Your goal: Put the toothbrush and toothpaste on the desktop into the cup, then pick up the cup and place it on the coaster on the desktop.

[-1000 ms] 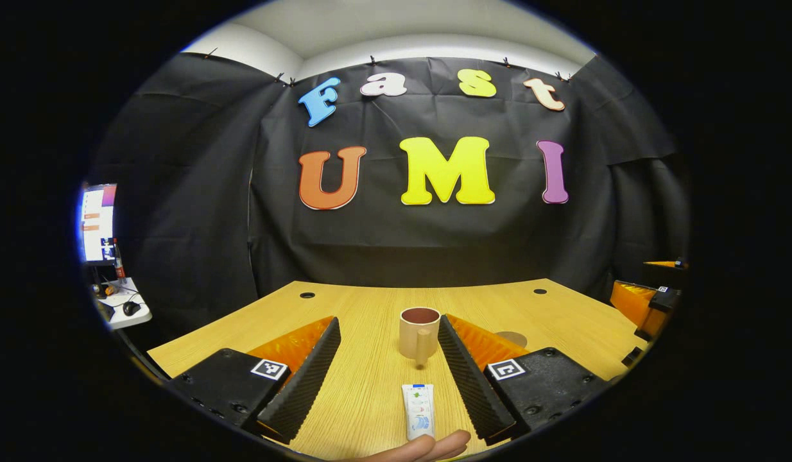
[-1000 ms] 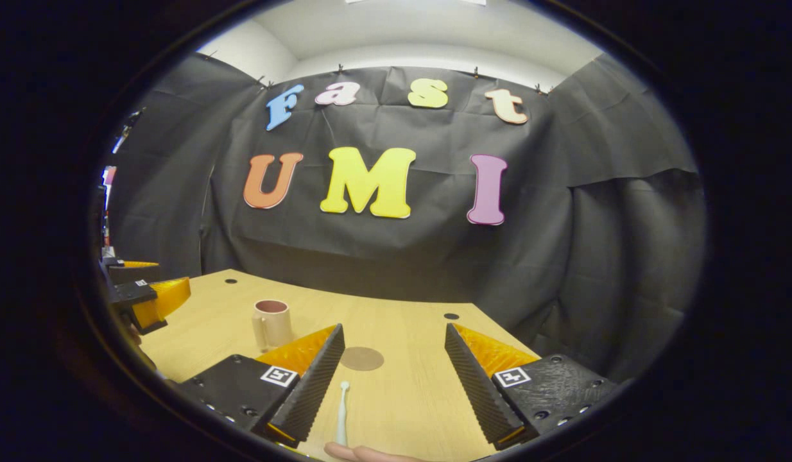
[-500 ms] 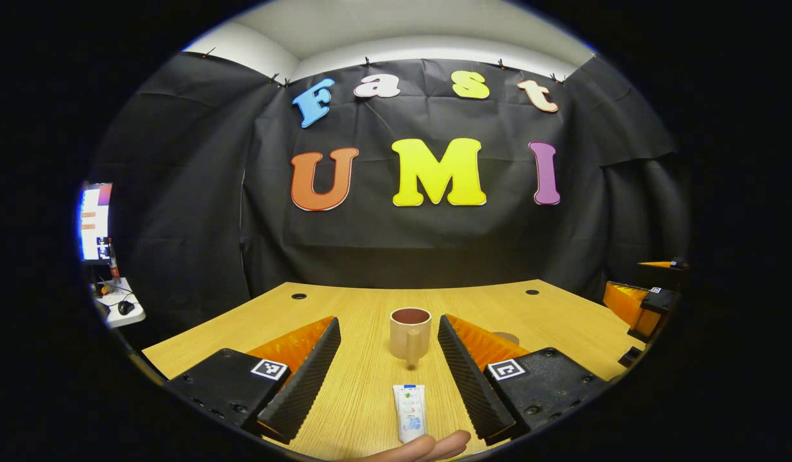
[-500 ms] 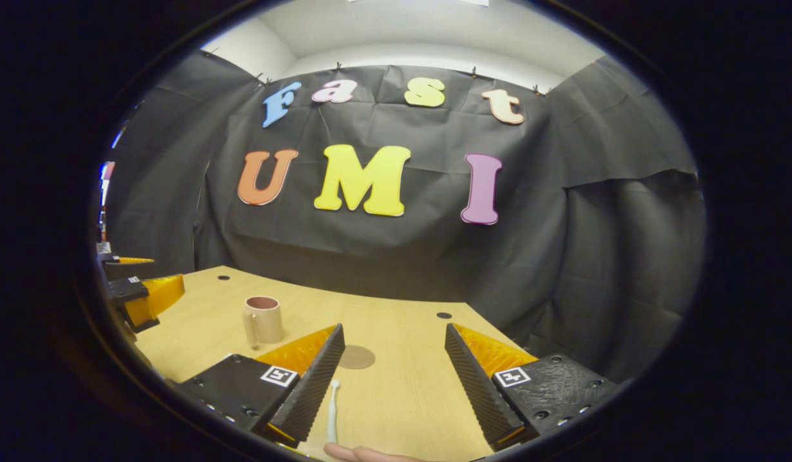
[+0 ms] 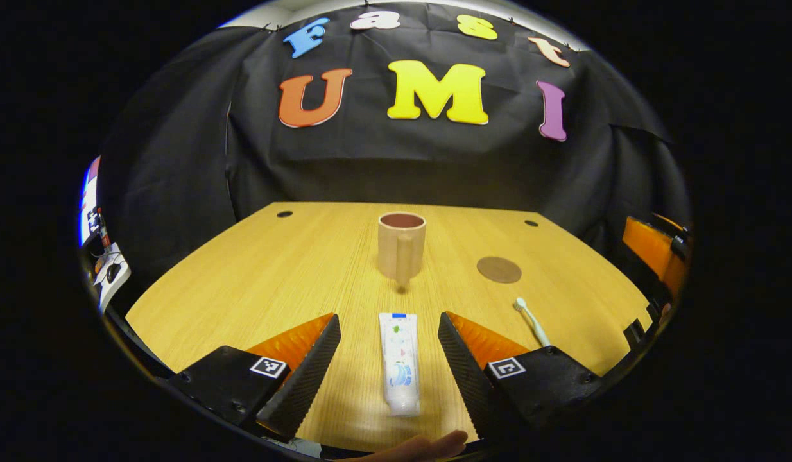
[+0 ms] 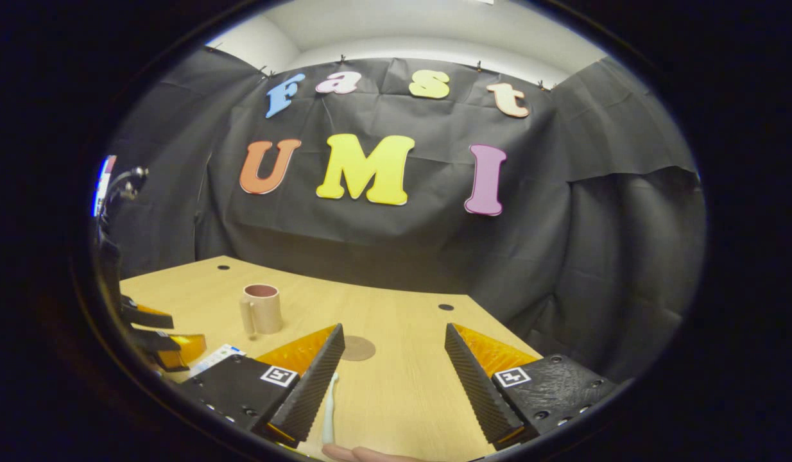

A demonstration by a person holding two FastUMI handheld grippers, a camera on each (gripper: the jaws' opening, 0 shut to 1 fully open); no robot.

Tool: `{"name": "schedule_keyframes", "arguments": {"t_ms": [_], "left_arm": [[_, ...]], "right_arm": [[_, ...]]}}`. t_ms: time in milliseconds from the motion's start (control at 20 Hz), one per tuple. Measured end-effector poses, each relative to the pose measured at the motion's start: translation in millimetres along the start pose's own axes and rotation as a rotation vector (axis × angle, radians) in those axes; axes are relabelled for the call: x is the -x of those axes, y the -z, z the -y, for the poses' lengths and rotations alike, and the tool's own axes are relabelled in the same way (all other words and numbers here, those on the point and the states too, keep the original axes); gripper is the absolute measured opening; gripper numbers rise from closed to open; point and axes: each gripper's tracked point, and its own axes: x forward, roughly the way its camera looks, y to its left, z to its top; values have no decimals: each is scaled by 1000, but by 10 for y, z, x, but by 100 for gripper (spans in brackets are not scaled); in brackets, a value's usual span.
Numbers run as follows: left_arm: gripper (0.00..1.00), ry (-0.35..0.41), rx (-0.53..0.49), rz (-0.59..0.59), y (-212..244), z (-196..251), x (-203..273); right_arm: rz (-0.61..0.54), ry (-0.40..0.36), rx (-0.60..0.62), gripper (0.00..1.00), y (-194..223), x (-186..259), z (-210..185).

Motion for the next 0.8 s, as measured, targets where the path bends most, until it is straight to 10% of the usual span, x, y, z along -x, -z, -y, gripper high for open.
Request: {"name": "schedule_keyframes", "arguments": {"t_ms": [500,800], "left_arm": [[91,35,16,-242,501,96,-155],[48,49,-20,-283,569,117,-123]], "right_arm": [[-59,-7,-14,95,209,-84,37],[-65,-18,-14,95,215,-96,2]]}}
